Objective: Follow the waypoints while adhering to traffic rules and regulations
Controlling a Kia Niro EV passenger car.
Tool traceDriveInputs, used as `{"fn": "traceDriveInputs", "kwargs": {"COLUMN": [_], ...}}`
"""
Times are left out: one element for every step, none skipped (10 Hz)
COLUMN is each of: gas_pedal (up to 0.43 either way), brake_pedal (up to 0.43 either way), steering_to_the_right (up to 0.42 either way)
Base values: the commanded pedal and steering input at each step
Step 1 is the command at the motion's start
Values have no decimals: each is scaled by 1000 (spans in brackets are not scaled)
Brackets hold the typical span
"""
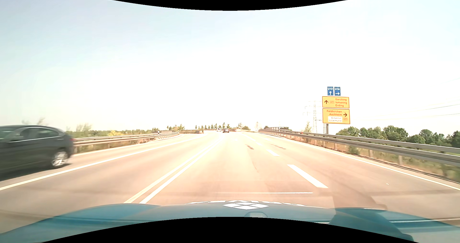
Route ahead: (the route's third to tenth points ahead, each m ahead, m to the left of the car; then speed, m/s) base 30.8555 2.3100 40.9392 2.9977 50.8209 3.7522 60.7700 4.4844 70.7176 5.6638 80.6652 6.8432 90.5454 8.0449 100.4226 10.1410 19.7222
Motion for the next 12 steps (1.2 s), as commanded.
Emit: {"fn": "traceDriveInputs", "kwargs": {"gas_pedal": [169, 169, 169, 169, 169, 169, 177, 197, 197, 197, 197, 197], "brake_pedal": [0, 0, 0, 0, 0, 0, 0, 0, 0, 0, 0, 0], "steering_to_the_right": [-1, -3, -4, -7, -9, -10, -10, -10, -11, -11, -11, -10]}}
